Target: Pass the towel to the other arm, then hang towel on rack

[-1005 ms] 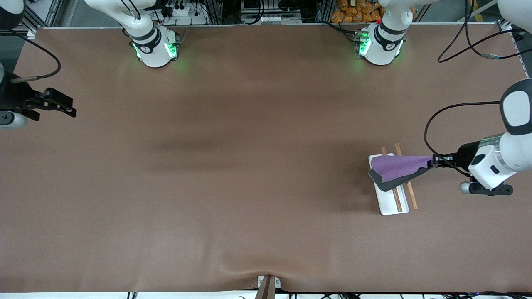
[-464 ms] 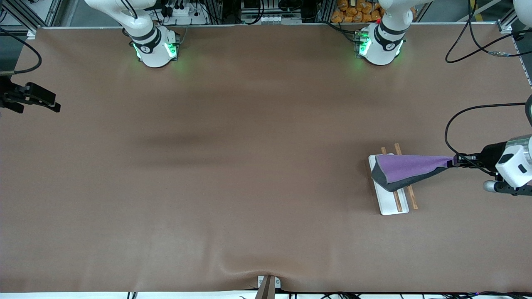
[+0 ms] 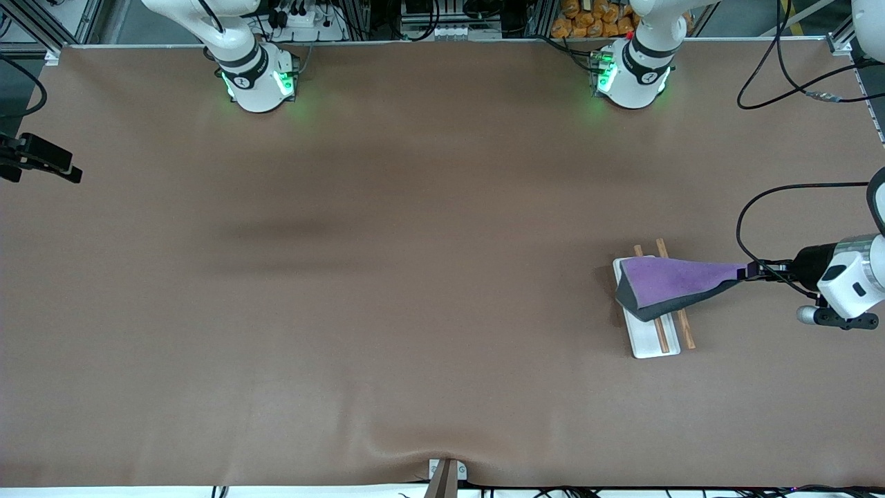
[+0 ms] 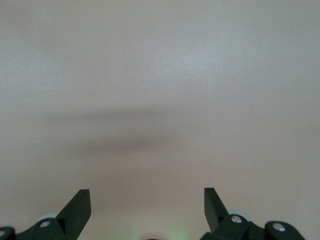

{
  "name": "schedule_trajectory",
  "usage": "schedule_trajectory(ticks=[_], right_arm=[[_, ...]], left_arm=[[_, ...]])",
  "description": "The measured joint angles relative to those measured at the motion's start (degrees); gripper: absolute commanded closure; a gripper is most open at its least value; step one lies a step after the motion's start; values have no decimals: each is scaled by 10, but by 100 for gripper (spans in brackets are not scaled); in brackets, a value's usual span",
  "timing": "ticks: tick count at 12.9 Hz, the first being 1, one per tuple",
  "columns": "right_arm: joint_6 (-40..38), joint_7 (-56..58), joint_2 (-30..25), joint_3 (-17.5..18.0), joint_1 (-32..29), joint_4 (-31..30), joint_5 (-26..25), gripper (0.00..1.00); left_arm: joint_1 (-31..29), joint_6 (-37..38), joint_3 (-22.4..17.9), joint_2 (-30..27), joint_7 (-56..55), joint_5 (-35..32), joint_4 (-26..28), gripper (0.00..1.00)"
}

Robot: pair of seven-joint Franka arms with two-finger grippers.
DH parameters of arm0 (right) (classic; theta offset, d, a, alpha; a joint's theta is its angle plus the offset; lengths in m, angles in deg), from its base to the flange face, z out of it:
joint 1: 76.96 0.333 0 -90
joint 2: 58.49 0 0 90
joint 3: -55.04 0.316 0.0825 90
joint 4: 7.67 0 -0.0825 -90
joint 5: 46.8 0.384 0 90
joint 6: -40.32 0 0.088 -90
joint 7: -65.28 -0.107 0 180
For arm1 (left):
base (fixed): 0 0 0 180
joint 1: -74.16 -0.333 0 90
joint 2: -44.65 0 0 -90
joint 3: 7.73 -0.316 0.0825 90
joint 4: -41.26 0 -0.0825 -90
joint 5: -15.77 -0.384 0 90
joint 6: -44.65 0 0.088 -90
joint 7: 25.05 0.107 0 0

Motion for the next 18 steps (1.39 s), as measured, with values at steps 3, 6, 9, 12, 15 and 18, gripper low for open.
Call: schedule_trajectory(ticks=[3,6,9,12,15,18], right_arm=[[-1,0,0,3,0,0,0,0],[2,0,0,3,0,1,0,0],[3,0,0,3,0,2,0,0],[3,0,0,3,0,3,0,0],[3,0,0,2,0,3,0,0],[3,0,0,2,0,3,0,0]], left_arm=[[-12,-1,0,11,1,0,0,6],[-17,-1,0,11,9,0,-5,0],[-17,-1,2,-10,10,0,-18,0],[-14,1,16,-66,10,-28,-23,0],[-12,5,42,-123,-23,-39,-23,0],[-11,19,74,-158,-111,-65,-23,0]])
